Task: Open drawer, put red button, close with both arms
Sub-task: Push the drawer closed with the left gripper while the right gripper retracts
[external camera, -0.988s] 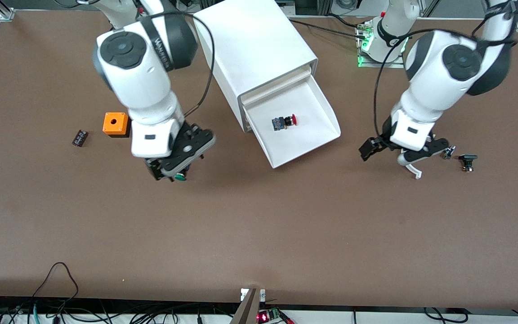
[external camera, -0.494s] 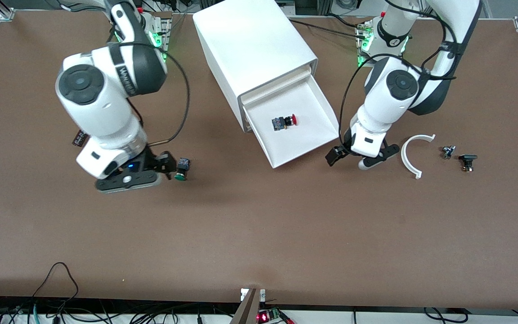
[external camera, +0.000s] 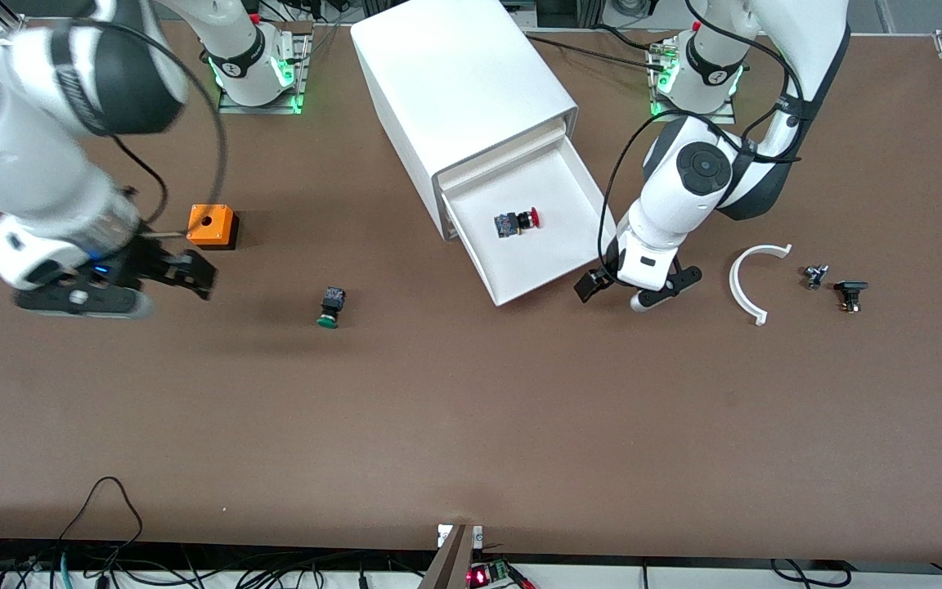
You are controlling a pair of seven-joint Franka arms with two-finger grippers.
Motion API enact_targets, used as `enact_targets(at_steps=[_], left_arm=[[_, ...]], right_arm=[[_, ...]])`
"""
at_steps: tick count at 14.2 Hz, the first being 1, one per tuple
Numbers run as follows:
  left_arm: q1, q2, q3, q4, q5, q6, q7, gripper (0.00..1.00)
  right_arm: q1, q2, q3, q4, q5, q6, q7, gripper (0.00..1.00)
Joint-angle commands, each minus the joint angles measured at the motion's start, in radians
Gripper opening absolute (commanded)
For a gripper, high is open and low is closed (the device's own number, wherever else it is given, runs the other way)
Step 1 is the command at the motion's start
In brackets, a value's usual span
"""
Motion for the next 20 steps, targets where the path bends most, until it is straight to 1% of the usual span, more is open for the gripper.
enact_targets(at_steps=[1, 2, 3, 4, 6, 8, 10, 12, 15, 19, 20], left_arm=[[-0.022, 0.012, 0.005, 0.003, -0.005, 0.010, -0.012, 1.00], [-0.022, 0.012, 0.005, -0.010, -0.005, 0.010, -0.011, 1.00], [-0.023, 0.012, 0.005, -0.017, -0.005, 0.010, -0.009, 1.00], [-0.034, 0.012, 0.003, -0.027, -0.005, 0.010, -0.009, 1.00], [-0.042, 0.012, 0.002, -0.035, -0.009, 0.010, -0.009, 1.00], [-0.042, 0.001, -0.018, -0.063, -0.017, 0.007, -0.009, 1.00], [-0.042, -0.009, -0.041, -0.078, -0.017, -0.004, -0.002, 1.00], [-0.040, -0.026, -0.093, -0.109, -0.017, -0.019, 0.003, 1.00], [-0.040, -0.034, -0.141, -0.115, -0.017, -0.033, 0.001, 1.00], [-0.040, -0.048, -0.227, -0.130, -0.017, -0.058, 0.003, 1.00], [-0.040, -0.048, -0.231, -0.141, -0.017, -0.065, 0.003, 1.00]], right_arm=[[-0.072, -0.065, 0.038, -0.045, 0.004, -0.062, 0.024, 1.00], [-0.077, -0.063, 0.038, -0.040, -0.001, -0.108, 0.027, 1.00], [-0.077, -0.066, 0.018, -0.037, -0.002, -0.157, 0.009, 1.00], [-0.077, -0.071, -0.002, -0.036, -0.004, -0.177, -0.017, 1.00], [-0.078, -0.096, -0.017, -0.039, -0.004, -0.176, -0.082, 1.00], [-0.078, -0.137, -0.075, -0.042, 0.005, -0.174, -0.173, 1.00], [-0.077, -0.184, -0.114, -0.077, 0.007, -0.165, -0.212, 1.00], [-0.077, -0.200, -0.126, -0.076, 0.025, -0.176, -0.214, 1.00], [-0.075, -0.203, -0.122, -0.049, 0.027, -0.179, -0.194, 1.00], [-0.075, -0.205, -0.125, -0.062, 0.028, -0.182, -0.195, 1.00], [-0.077, -0.208, -0.126, -0.072, 0.030, -0.182, -0.211, 1.00]])
